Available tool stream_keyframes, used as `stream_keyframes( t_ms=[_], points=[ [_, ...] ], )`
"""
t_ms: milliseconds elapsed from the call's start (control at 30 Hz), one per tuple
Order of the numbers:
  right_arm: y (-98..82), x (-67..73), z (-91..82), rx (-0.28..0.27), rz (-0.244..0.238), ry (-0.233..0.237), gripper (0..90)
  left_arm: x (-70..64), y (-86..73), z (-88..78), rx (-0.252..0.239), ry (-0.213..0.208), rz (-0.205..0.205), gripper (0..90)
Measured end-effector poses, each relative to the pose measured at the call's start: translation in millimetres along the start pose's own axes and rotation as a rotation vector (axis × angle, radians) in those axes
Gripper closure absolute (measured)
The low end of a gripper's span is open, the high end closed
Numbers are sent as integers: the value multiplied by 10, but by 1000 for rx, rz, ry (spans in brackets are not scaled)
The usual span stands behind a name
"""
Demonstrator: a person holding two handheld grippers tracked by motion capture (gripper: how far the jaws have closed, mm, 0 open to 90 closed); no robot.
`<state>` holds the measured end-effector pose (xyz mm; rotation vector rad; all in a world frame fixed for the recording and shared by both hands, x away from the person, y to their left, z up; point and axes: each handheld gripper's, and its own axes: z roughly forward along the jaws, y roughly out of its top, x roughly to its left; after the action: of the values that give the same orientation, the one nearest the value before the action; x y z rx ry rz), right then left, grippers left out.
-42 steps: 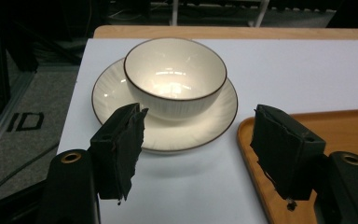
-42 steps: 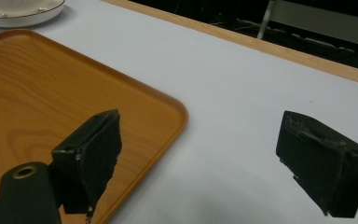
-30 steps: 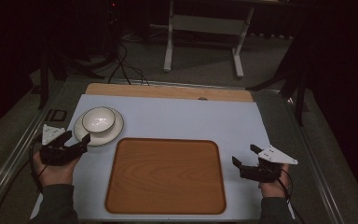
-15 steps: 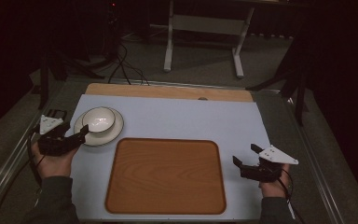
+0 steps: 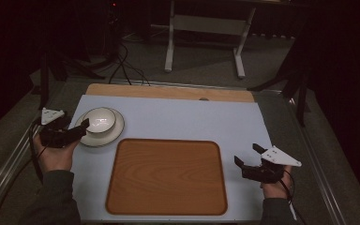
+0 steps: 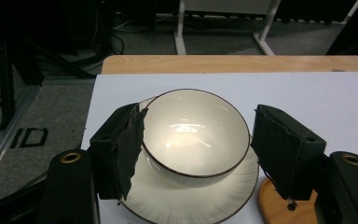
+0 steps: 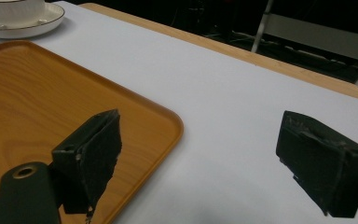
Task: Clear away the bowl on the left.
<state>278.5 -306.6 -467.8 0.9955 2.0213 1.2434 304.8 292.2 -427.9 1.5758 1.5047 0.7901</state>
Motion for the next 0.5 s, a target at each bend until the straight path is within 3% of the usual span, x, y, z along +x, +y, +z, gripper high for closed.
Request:
stream_keyframes(
  t_ms=[333, 500],
  points=[
    [14, 19, -11, -22, -18, 20, 138, 21, 19, 145, 28, 3, -8, 344],
    [18, 24, -9, -27, -23, 26, 139, 41, 19, 210, 39, 30, -31, 370]
  ],
)
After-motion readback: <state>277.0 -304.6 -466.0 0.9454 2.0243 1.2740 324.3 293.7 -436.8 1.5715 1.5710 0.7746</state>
